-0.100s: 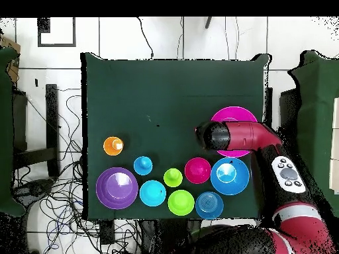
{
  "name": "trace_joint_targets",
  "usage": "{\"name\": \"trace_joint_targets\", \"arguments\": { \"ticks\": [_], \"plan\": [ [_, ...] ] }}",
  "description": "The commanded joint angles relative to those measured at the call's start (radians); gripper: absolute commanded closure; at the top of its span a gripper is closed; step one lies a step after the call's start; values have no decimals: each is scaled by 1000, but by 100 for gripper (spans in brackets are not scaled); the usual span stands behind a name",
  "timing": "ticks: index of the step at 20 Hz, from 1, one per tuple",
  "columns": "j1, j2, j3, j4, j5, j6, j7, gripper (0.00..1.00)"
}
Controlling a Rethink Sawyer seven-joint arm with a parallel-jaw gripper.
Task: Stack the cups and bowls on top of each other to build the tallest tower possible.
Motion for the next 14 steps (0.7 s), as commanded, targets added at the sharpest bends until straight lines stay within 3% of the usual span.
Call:
{"name": "trace_joint_targets", "arguments": {
  "ticks": [1,14],
  "plan": [
    [49,78,-25,-93,-92,-55,33,0],
    [64,93,-58,-106,-67,-16,6,0]
  ]
}}
